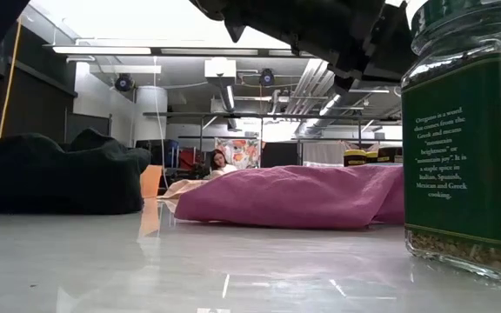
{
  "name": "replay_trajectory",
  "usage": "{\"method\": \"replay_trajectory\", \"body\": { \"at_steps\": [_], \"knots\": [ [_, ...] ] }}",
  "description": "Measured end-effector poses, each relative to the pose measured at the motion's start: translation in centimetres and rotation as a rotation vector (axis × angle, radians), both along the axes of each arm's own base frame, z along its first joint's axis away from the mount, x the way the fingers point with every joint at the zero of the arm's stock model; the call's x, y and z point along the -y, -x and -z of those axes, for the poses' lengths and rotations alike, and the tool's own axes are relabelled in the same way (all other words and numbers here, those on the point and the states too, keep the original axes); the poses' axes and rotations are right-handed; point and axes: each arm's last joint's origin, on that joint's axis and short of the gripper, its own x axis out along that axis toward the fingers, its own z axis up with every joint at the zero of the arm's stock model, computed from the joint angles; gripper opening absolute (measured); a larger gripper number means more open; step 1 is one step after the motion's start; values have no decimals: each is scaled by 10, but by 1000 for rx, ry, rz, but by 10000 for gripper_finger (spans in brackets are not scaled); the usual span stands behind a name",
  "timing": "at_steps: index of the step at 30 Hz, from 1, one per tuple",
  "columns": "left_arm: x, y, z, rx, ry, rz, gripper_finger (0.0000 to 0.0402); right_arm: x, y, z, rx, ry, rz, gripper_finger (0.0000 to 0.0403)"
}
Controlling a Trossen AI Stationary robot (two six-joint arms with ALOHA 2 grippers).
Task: Sort spices by type
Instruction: Put the top green seasoning bottle into the transparent bin
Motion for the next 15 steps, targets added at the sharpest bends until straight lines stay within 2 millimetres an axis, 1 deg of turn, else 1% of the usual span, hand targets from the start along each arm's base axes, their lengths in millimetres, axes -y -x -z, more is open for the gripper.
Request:
{"method": "replay_trajectory", "body": {
  "at_steps": [4,10,15],
  "knots": [
    [-4,0,1,1,-56,18,0,4,-6,0,-2,42,-21,192],
    [-14,-6,14,-9,-63,-4,0,9,-11,1,-65,56,-88,192],
    [-16,-7,12,13,-56,-15,0,13,-13,2,-92,89,-103,192]
  ]
}}
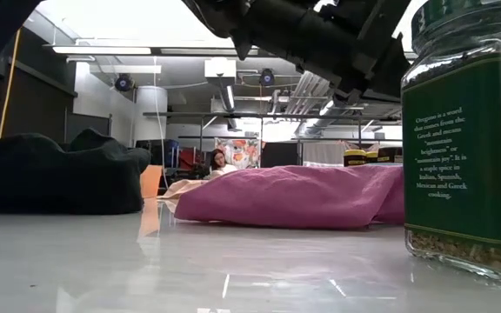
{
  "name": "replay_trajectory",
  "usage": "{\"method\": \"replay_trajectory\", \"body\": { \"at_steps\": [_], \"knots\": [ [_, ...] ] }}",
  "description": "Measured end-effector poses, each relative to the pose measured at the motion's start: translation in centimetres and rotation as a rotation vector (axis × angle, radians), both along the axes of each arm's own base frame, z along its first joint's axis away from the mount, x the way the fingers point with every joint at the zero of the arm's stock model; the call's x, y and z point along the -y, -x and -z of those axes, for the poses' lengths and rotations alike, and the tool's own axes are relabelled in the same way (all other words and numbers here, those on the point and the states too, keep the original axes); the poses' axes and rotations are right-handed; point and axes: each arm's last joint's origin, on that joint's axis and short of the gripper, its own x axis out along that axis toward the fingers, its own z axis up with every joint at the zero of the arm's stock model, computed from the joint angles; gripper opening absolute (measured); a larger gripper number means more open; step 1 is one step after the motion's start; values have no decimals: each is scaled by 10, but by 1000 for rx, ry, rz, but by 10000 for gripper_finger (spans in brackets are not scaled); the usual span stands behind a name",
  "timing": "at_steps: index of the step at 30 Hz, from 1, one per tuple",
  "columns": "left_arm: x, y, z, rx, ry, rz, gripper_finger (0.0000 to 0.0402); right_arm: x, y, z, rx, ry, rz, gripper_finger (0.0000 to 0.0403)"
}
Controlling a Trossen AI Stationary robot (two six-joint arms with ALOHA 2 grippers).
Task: Sort spices by type
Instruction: Put the top green seasoning bottle into the transparent bin
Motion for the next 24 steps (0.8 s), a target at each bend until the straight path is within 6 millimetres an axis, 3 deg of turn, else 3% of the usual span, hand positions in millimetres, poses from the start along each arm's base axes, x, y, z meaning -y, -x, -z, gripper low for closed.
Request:
{"method": "replay_trajectory", "body": {
  "at_steps": [13,24],
  "knots": [
    [3,5,7,-88,4,34,0,7,-3,2,-51,35,-21,192],
    [3,7,10,-131,-5,33,0,8,-2,3,-70,53,-21,216]
  ]
}}
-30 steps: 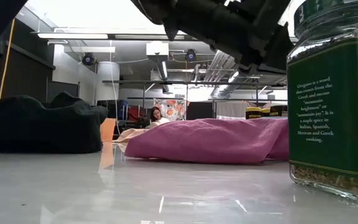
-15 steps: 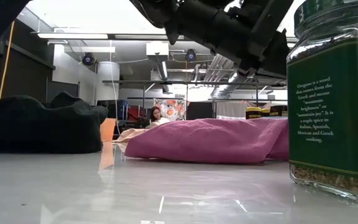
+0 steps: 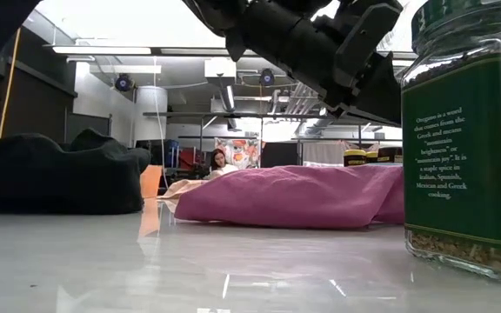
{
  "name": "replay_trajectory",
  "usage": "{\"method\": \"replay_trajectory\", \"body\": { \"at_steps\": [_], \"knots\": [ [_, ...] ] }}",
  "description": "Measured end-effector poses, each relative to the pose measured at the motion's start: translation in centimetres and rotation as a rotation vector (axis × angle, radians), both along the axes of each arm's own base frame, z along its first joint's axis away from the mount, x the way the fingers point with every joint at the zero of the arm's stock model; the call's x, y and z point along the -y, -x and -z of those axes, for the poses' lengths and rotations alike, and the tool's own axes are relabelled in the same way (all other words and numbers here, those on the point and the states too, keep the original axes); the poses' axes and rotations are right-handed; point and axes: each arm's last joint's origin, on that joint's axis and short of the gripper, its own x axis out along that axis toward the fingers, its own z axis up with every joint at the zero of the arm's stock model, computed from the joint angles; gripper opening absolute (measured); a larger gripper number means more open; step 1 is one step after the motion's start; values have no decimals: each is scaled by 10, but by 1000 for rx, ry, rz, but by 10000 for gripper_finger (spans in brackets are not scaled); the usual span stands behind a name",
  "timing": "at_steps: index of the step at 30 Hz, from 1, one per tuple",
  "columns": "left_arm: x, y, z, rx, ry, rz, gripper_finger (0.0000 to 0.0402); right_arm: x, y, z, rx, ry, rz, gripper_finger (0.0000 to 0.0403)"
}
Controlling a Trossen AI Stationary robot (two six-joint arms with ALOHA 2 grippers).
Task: Sort spices by type
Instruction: Put the top green seasoning bottle into the transparent bin
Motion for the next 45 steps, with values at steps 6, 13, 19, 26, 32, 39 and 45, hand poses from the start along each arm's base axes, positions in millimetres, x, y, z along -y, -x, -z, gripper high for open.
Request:
{"method": "replay_trajectory", "body": {
  "at_steps": [6,13,19,26,32,39,45],
  "knots": [
    [0,0,0,0,0,0,0,6,-2,1,-19,25,28,220],
    [1,0,0,0,0,1,0,18,-11,1,-35,19,92,247],
    [3,1,0,0,-1,4,0,22,-14,2,-62,35,46,282],
    [3,1,0,-2,-2,3,0,23,-12,3,-121,57,-41,293],
    [-14,12,-15,-94,-57,6,0,24,-3,0,-293,15,-65,293],
    [-52,41,-51,-257,-115,-30,0,20,2,-16,-305,-39,-61,271],
    [-70,78,-54,-286,-72,-107,0,11,6,-16,-292,-120,-7,86]
  ]
}}
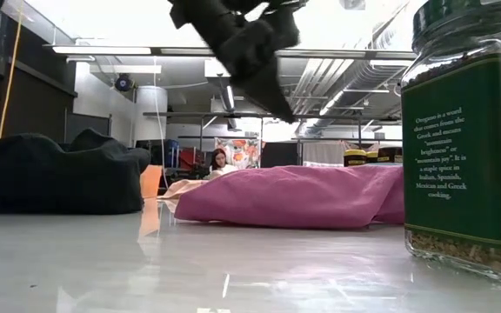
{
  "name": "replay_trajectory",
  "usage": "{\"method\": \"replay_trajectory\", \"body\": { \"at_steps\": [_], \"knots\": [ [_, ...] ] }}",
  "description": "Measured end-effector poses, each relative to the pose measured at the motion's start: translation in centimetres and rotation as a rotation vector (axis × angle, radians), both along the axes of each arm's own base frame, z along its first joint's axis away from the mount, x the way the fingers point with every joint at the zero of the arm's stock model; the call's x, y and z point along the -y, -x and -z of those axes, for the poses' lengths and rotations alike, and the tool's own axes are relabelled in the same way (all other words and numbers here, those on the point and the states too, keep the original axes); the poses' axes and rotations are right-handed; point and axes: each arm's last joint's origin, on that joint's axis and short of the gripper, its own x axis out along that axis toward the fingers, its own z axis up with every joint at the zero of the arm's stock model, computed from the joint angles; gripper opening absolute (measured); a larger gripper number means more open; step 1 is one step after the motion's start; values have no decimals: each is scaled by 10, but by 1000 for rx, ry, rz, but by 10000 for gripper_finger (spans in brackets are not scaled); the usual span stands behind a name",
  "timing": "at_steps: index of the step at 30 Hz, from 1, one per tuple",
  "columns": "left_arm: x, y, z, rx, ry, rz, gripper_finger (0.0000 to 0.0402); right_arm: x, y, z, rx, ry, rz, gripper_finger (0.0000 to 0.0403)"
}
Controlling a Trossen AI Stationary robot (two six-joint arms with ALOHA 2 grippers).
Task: Sort spices by type
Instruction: Put the top green seasoning bottle into the transparent bin
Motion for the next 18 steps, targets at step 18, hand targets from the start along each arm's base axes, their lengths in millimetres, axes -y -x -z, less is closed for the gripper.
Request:
{"method": "replay_trajectory", "body": {
  "at_steps": [18],
  "knots": [
    [20,107,13,309,163,-339,0,12,-12,-1,106,93,113,2]
  ]
}}
